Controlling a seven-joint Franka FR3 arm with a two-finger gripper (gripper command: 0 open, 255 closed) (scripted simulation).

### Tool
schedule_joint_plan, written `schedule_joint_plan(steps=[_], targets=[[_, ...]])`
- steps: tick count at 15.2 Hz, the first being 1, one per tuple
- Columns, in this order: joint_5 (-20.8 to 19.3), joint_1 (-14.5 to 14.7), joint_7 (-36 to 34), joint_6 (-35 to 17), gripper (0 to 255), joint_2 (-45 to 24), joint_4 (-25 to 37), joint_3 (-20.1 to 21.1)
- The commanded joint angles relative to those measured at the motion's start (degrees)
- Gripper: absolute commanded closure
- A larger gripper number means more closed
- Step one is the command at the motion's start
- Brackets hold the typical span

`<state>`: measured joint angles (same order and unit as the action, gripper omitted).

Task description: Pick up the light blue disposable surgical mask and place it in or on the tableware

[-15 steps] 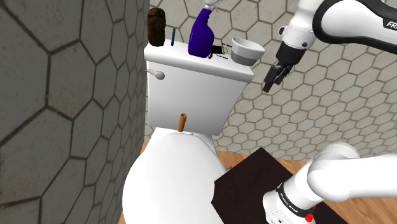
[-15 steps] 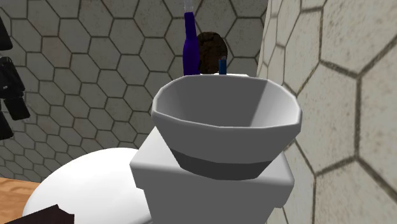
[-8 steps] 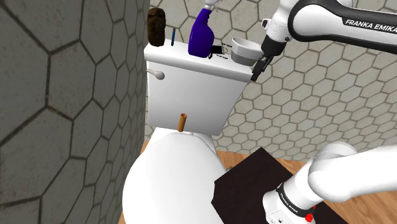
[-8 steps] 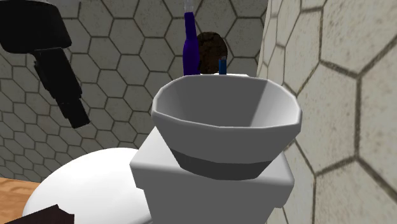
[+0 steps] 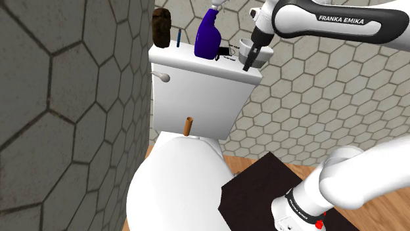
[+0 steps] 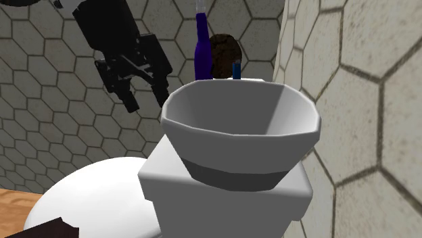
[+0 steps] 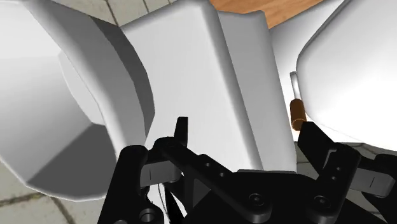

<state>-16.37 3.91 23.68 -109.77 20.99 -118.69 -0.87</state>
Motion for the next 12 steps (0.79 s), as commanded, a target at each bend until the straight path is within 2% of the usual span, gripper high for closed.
schedule_joint_plan(steps=[1, 10, 12], targets=[[-0.9, 0.3, 3.3, -2.5, 0, -3.3, 2.8, -0.5], [-3.3, 2.3, 15.3, -10.2, 0, -17.5, 17.3, -0.1], [-3.4, 2.2, 15.7, -11.0, 0, -18.2, 17.5, -0.1]])
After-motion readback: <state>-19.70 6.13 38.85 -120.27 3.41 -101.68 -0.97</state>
